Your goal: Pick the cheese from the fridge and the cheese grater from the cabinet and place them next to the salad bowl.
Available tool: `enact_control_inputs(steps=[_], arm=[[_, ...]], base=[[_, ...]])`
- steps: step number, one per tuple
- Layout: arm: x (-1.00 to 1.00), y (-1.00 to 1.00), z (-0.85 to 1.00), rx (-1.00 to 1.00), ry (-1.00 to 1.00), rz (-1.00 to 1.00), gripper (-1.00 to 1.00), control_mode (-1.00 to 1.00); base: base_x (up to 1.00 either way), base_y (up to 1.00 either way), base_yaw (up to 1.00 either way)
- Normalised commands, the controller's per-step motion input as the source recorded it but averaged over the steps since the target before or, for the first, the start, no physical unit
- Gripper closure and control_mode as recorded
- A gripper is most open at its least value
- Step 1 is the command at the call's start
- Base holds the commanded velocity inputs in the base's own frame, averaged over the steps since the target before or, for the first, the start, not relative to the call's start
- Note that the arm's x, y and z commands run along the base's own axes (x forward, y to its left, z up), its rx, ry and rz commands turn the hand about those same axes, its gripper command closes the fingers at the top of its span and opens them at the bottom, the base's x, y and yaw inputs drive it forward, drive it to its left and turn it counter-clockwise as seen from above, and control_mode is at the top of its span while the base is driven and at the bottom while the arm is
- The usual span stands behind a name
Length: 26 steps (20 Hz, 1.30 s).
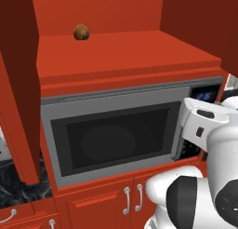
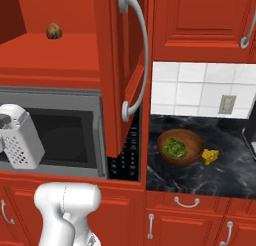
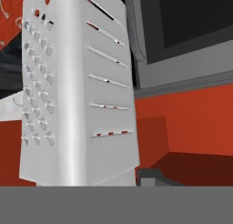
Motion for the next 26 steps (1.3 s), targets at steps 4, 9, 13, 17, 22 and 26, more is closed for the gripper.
enact_control_inputs(steps=[4, 9, 13, 17, 22, 26], arm=[[0.00, 0.00, 0.00, 0.00, 0.00, 0.00, 1.00, 1.00], [0.00, 0.00, 0.00, 0.00, 0.00, 0.00, 1.00, 1.00], [0.00, 0.00, 0.00, 0.00, 0.00, 0.00, 1.00, 1.00], [0.00, 0.00, 0.00, 0.00, 0.00, 0.00, 1.00, 1.00], [0.00, 0.00, 0.00, 0.00, 0.00, 0.00, 1.00, 1.00], [0.00, 0.00, 0.00, 0.00, 0.00, 0.00, 1.00, 1.00]], base=[[-0.53, 0.00, -0.05], [-0.69, 0.00, -0.04], [-0.55, 0.07, -0.06], [-0.24, 0.00, -0.16], [-0.05, -0.07, -0.28], [-0.23, -0.13, -0.31]])
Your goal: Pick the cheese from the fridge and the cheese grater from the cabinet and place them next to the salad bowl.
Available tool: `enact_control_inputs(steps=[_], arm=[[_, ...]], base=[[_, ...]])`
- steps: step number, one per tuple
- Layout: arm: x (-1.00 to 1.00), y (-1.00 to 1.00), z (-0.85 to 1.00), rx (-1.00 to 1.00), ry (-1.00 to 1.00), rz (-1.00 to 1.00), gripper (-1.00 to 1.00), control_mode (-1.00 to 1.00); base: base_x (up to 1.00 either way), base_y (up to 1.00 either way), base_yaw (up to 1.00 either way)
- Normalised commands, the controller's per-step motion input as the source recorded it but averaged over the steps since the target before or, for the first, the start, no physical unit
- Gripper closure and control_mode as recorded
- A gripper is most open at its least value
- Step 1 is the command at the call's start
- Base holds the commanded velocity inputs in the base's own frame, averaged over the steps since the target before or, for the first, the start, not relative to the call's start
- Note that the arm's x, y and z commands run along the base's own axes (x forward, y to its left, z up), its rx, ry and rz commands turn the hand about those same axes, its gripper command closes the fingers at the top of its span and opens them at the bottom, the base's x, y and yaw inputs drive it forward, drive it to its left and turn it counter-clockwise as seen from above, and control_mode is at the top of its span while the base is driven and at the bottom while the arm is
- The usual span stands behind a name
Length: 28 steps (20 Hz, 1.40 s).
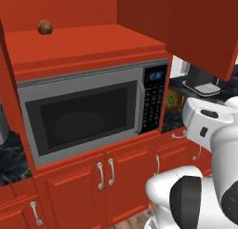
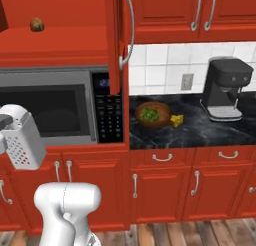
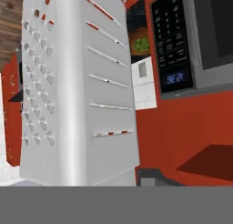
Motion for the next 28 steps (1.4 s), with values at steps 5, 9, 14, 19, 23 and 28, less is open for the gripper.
enact_control_inputs(steps=[5, 9, 14, 19, 23, 28], arm=[[0.00, 0.00, 0.00, 0.00, 0.00, 0.00, 1.00, 1.00], [0.00, 0.00, 0.00, 0.00, 0.00, 0.00, 1.00, 1.00], [0.00, 0.00, 0.00, 0.00, 0.00, 0.00, 1.00, 1.00], [0.00, 0.00, 0.00, 0.00, 0.00, 0.00, 1.00, 1.00], [0.00, 0.00, 0.00, 0.00, 0.00, 0.00, 1.00, 1.00], [0.00, 0.00, 0.00, 0.00, 0.00, 0.00, 1.00, 1.00]], base=[[-0.30, -0.28, -0.36], [-0.34, -0.49, -0.42], [-0.36, -0.55, -0.44], [-0.03, -0.33, -0.38], [0.01, -0.64, -0.41], [0.08, -0.95, -0.28]])
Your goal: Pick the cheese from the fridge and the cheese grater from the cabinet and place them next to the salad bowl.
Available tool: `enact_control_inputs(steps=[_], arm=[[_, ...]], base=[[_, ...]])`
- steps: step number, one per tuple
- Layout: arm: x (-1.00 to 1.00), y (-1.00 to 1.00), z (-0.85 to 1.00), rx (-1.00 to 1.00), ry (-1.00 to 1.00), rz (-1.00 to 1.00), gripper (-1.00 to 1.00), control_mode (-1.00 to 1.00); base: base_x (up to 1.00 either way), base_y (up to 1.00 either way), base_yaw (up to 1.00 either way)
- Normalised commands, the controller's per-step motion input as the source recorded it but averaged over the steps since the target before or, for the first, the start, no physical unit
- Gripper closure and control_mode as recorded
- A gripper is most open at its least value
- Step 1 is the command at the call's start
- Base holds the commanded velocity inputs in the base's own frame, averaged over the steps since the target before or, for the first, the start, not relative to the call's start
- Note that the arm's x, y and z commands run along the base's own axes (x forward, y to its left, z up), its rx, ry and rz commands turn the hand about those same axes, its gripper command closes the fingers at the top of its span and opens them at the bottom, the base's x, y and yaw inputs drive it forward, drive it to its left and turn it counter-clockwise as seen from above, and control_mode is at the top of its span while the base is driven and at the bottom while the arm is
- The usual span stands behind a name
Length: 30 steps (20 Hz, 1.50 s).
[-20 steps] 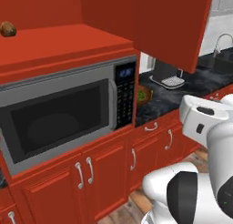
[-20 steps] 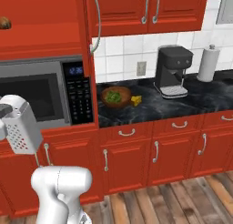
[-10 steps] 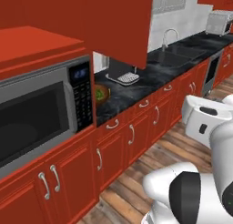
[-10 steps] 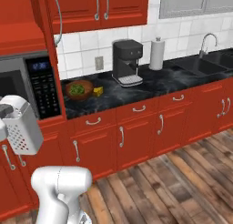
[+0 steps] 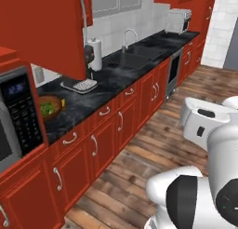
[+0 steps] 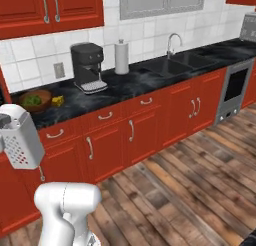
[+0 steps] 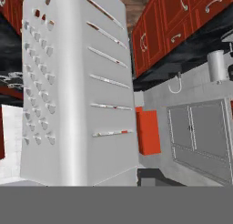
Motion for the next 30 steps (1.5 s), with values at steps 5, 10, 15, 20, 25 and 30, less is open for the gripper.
enact_control_inputs(steps=[5, 10, 15, 20, 25, 30], arm=[[0.00, 0.00, 0.00, 0.00, 0.00, 0.00, 1.00, 1.00], [0.00, 0.00, 0.00, 0.00, 0.00, 0.00, 1.00, 1.00], [0.00, 0.00, 0.00, 0.00, 0.00, 0.00, 1.00, 1.00], [0.00, 0.00, 0.00, 0.00, 0.00, 0.00, 1.00, 1.00], [0.00, 0.00, 0.00, 0.00, 0.00, 0.00, 1.00, 1.00], [0.00, 0.00, 0.00, 0.00, 0.00, 0.00, 1.00, 1.00]], base=[[0.24, -0.49, -0.17], [0.48, -0.08, -0.09], [0.57, 0.01, -0.05], [0.70, 0.01, -0.05], [0.83, 0.00, -0.03], [0.86, -0.02, 0.00]])
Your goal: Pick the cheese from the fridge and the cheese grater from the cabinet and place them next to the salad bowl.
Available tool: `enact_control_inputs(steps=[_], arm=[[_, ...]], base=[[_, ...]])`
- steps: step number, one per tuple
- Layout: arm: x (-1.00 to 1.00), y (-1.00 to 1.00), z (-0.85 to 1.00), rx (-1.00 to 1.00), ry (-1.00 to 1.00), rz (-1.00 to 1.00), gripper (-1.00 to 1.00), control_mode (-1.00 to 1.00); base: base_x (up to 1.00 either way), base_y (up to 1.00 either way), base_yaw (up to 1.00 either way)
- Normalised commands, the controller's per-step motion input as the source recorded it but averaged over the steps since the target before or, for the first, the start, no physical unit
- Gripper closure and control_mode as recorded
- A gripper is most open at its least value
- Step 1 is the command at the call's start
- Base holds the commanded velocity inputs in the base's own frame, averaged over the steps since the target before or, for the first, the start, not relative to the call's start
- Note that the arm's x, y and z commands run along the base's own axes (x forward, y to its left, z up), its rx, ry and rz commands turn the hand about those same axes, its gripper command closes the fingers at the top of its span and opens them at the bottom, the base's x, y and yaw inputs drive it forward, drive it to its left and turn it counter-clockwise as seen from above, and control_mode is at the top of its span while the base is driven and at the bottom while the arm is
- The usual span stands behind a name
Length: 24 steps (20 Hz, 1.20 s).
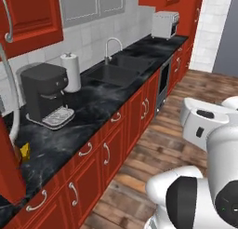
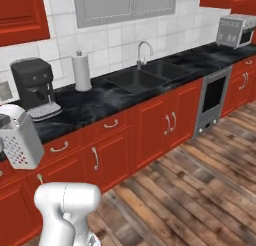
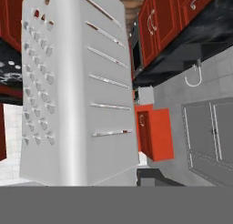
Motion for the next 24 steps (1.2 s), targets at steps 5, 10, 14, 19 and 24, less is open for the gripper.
enact_control_inputs(steps=[5, 10, 14, 19, 24], arm=[[0.00, 0.00, 0.00, 0.00, 0.00, 0.00, 1.00, 1.00], [0.00, 0.00, 0.00, 0.00, 0.00, 0.00, 1.00, 1.00], [0.00, 0.00, 0.00, 0.00, 0.00, 0.00, 1.00, 1.00], [0.00, 0.00, 0.00, 0.00, 0.00, 0.00, 1.00, 1.00], [0.00, 0.00, 0.00, 0.00, 0.00, 0.00, 1.00, 1.00]], base=[[0.46, -0.12, 0.12], [0.69, -0.12, 0.31], [0.65, -0.06, 0.34], [0.35, 0.00, 0.38], [0.66, 0.00, 0.44]])
